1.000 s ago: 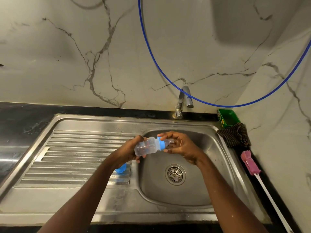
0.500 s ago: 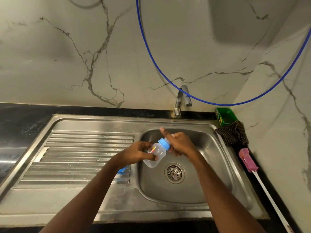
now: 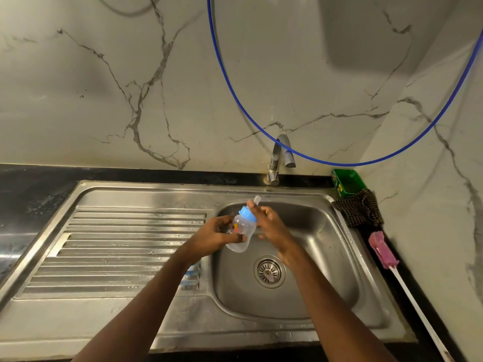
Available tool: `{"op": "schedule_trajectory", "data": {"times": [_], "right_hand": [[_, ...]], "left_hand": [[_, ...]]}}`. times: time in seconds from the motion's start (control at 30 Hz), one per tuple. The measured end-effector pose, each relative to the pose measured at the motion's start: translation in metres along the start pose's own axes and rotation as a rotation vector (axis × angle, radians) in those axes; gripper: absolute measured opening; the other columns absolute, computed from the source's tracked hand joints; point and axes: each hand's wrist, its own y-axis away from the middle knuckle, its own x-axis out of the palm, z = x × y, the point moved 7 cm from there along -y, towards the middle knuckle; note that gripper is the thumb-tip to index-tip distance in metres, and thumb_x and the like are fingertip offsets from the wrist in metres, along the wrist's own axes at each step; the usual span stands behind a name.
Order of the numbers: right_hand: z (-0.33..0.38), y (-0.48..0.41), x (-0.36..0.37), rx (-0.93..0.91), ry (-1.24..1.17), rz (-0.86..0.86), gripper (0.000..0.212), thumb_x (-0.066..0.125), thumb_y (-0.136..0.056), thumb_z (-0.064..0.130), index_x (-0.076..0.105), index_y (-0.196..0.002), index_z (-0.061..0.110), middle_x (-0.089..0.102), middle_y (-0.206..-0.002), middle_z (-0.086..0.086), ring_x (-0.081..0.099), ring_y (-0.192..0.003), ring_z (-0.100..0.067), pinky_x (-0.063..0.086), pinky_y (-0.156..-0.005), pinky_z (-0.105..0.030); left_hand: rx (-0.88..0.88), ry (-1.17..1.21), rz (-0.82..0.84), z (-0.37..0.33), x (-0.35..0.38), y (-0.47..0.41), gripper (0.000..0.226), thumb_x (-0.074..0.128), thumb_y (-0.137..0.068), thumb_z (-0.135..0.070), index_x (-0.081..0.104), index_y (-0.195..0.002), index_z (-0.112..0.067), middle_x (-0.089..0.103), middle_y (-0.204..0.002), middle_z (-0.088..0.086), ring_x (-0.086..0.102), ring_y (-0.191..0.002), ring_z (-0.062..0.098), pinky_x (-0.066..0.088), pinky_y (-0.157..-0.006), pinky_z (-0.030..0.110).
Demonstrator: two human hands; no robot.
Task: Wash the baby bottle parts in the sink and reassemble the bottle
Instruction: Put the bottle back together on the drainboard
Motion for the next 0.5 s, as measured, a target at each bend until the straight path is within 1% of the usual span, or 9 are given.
{"op": "schedule_trajectory", "data": {"times": [0.03, 0.1, 0.17, 0.23, 0.27, 0.3, 0.37, 0.43, 0.5], "right_hand": [[0.0004, 0.0006, -0.0004, -0.003, -0.056, 0.037, 0.035, 0.057, -0.087, 0.051, 0.06, -0.107, 0.022, 0.063, -0.104, 0.001, 0.062, -0.097, -0.015, 0.051, -0.076, -0.025], [-0.0022, -0.0014, -0.0011, -0.043, -0.104, 0.069, 0.038, 0.063, -0.085, 0.04, 0.062, -0.116, 0.017, 0.064, -0.113, -0.004, 0.063, -0.102, -0.018, 0.053, -0.076, -0.025], [-0.0051, -0.0027, -0.0017, -0.064, -0.109, -0.001, 0.034, 0.071, -0.082, 0.03, 0.065, -0.109, 0.01, 0.068, -0.105, -0.007, 0.065, -0.096, -0.022, 0.054, -0.073, -0.024], [-0.003, -0.0022, -0.0022, -0.055, -0.069, -0.119, 0.035, 0.078, -0.075, 0.032, 0.061, -0.096, 0.011, 0.068, -0.093, -0.007, 0.065, -0.088, -0.021, 0.053, -0.07, -0.025], [-0.0017, -0.0028, -0.0003, -0.047, -0.051, -0.135, 0.039, 0.079, -0.072, 0.038, 0.058, -0.093, 0.013, 0.067, -0.093, -0.008, 0.066, -0.088, -0.022, 0.055, -0.072, -0.028], [-0.0015, -0.0045, 0.0014, -0.05, -0.052, -0.118, 0.041, 0.077, -0.07, 0.044, 0.058, -0.093, 0.015, 0.067, -0.095, -0.011, 0.066, -0.09, -0.024, 0.056, -0.077, -0.033], [-0.0006, -0.0058, 0.0032, -0.035, -0.133, -0.062, 0.039, 0.067, -0.078, 0.052, 0.061, -0.1, 0.021, 0.067, -0.103, -0.009, 0.066, -0.096, -0.023, 0.055, -0.085, -0.038], [-0.0031, -0.0072, 0.001, -0.028, -0.165, -0.018, 0.039, 0.06, -0.085, 0.049, 0.064, -0.11, 0.02, 0.068, -0.108, -0.005, 0.065, -0.101, -0.022, 0.054, -0.088, -0.038], [-0.0041, -0.0083, -0.0019, -0.044, -0.116, -0.031, 0.035, 0.065, -0.084, 0.042, 0.068, -0.106, 0.015, 0.071, -0.104, -0.007, 0.066, -0.099, -0.024, 0.053, -0.086, -0.036]], "left_hand": [[-0.003, 0.022, 0.001, -0.0005, -0.0001, 0.0003, 0.026, 0.074, -0.083, -0.017, 0.067, -0.105, -0.029, 0.074, -0.09, -0.015, 0.067, -0.087, -0.002, 0.049, -0.071, 0.009], [-0.002, 0.031, -0.007, -0.001, -0.0011, -0.0005, 0.025, 0.074, -0.084, -0.017, 0.067, -0.105, -0.028, 0.074, -0.09, -0.016, 0.067, -0.087, -0.002, 0.049, -0.071, 0.009], [0.008, 0.014, -0.018, -0.0028, -0.002, -0.0018, 0.027, 0.075, -0.082, -0.018, 0.068, -0.106, -0.027, 0.073, -0.091, -0.017, 0.067, -0.088, -0.002, 0.05, -0.071, 0.01], [0.018, -0.019, -0.021, -0.0046, -0.0021, -0.0033, 0.028, 0.077, -0.081, -0.019, 0.068, -0.105, -0.027, 0.073, -0.09, -0.017, 0.066, -0.088, -0.003, 0.05, -0.07, 0.011], [0.024, -0.027, -0.018, -0.0044, -0.0018, -0.0042, 0.028, 0.077, -0.081, -0.019, 0.068, -0.107, -0.025, 0.073, -0.092, -0.016, 0.066, -0.089, -0.003, 0.051, -0.072, 0.012], [0.025, -0.021, -0.018, -0.0034, -0.0017, -0.0047, 0.03, 0.077, -0.081, -0.02, 0.069, -0.11, -0.023, 0.073, -0.094, -0.014, 0.067, -0.09, -0.001, 0.051, -0.074, 0.013], [0.016, 0.011, -0.026, -0.0006, -0.004, -0.0054, 0.032, 0.075, -0.082, -0.023, 0.069, -0.113, -0.02, 0.074, -0.098, -0.01, 0.067, -0.093, 0.003, 0.05, -0.079, 0.016], [0.01, 0.028, -0.031, 0.0013, -0.0064, -0.006, 0.033, 0.074, -0.083, -0.025, 0.069, -0.115, -0.019, 0.074, -0.099, -0.008, 0.067, -0.094, 0.004, 0.05, -0.081, 0.019], [0.017, 0.025, -0.032, 0.0006, -0.0066, -0.0068, 0.032, 0.073, -0.084, -0.024, 0.069, -0.115, -0.018, 0.074, -0.1, -0.009, 0.067, -0.094, 0.004, 0.05, -0.08, 0.016]]}}
